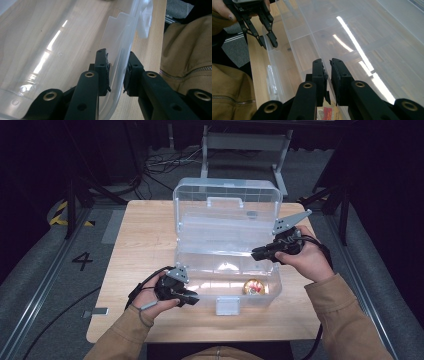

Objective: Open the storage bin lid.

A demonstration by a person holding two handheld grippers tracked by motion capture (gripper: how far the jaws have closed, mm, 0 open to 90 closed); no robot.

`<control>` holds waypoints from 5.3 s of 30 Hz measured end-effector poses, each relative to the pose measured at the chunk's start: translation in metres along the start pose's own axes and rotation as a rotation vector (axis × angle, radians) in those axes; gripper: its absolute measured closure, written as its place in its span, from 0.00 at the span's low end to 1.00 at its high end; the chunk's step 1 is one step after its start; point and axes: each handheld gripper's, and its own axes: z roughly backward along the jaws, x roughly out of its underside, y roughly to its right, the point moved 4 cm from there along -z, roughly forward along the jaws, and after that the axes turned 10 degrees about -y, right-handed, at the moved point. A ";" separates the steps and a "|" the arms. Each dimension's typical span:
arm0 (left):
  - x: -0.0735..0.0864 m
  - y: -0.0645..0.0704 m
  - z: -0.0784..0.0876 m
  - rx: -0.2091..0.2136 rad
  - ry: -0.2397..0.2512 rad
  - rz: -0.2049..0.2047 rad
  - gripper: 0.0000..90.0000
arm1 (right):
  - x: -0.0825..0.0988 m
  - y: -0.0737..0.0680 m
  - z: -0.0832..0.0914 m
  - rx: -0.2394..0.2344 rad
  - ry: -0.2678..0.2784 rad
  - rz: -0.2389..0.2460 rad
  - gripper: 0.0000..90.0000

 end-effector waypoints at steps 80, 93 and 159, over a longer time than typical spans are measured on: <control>-0.001 0.000 0.000 -0.002 0.001 0.007 0.85 | 0.023 -0.025 -0.012 -0.042 -0.014 0.037 0.91; -0.001 0.000 0.001 -0.002 -0.001 0.013 0.84 | 0.023 -0.026 -0.012 -0.036 -0.009 0.038 0.91; -0.036 -0.005 0.112 -0.210 0.457 0.176 0.96 | 0.027 -0.029 -0.014 -0.015 0.034 0.037 0.91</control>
